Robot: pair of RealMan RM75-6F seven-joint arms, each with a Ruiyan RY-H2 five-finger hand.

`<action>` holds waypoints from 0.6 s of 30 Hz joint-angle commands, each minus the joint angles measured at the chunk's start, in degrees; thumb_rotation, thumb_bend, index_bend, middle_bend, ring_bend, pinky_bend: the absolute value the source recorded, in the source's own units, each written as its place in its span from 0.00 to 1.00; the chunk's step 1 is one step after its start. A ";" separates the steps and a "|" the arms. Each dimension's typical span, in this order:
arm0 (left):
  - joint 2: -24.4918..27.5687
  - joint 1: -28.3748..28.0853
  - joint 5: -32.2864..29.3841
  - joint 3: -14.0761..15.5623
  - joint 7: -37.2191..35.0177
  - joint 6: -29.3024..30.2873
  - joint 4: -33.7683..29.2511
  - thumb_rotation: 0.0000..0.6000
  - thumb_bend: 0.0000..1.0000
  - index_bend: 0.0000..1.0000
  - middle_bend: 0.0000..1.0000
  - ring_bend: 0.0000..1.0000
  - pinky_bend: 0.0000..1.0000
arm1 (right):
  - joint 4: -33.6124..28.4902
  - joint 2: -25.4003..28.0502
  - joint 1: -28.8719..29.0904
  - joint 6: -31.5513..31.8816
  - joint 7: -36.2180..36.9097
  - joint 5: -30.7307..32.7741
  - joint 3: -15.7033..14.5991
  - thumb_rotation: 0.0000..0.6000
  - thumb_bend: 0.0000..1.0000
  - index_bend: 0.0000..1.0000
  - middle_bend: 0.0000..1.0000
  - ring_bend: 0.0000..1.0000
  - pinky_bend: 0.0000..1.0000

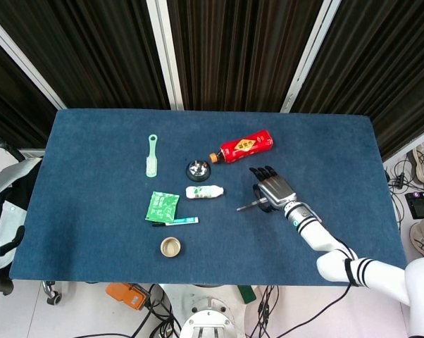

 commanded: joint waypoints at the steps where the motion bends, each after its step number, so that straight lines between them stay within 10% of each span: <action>1: 0.01 -0.02 -0.04 -0.01 -0.02 -0.05 0.02 1.00 0.31 0.14 0.00 0.04 0.14 | -1.37 1.03 0.31 0.76 -0.69 0.38 0.76 1.00 0.69 0.70 0.03 0.10 0.06; 18: 0.05 -0.03 0.20 0.10 -0.11 -0.12 0.06 1.00 0.31 0.14 0.00 0.04 0.14 | -13.10 6.91 9.90 2.84 -3.01 14.44 16.98 1.00 0.69 0.74 0.03 0.13 0.10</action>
